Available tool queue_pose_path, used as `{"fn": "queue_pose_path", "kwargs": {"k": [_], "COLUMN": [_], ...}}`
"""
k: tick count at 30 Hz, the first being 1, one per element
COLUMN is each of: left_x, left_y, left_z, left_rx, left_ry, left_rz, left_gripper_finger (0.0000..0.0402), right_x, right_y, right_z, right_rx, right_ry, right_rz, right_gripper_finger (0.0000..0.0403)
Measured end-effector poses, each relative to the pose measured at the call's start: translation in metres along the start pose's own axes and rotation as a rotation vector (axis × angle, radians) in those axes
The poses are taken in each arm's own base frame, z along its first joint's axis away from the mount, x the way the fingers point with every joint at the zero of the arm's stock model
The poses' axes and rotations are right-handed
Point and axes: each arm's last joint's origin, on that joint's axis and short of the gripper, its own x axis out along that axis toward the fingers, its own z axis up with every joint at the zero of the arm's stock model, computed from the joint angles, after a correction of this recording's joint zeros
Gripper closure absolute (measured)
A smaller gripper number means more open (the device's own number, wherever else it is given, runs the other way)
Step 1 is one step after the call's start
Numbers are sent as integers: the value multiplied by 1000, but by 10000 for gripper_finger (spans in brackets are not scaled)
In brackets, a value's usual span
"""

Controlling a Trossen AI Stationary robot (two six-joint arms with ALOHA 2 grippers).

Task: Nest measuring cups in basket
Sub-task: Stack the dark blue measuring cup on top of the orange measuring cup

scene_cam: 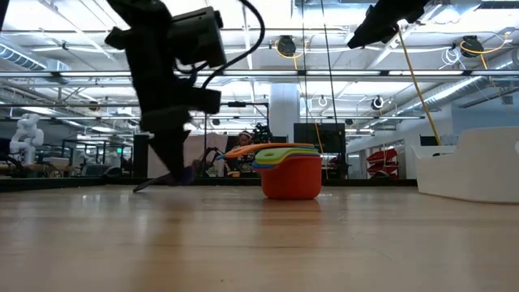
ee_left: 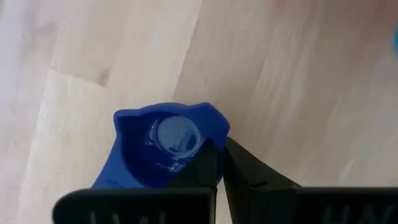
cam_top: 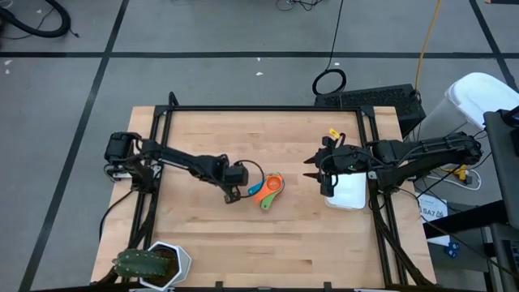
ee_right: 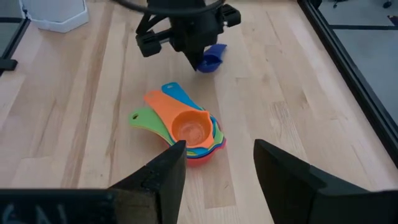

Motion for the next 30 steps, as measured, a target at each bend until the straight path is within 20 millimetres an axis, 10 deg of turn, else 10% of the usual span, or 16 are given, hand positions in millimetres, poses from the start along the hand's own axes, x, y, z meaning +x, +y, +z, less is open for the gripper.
{"fn": "queue_pose_path", "kwargs": {"k": [23, 30], "left_x": [-19, -53], "left_y": [11, 14], "left_z": [37, 48], "left_rx": [-109, -79], "left_ry": [-160, -353], "left_rz": [-57, -128], "left_gripper_finger": [393, 393], "right_x": [12, 29], "right_y": [1, 2], "right_z": [-16, -39], "right_rx": [41, -28], "right_ry": [35, 47], "right_rz": [0, 0], "right_gripper_finger": [225, 225]}}
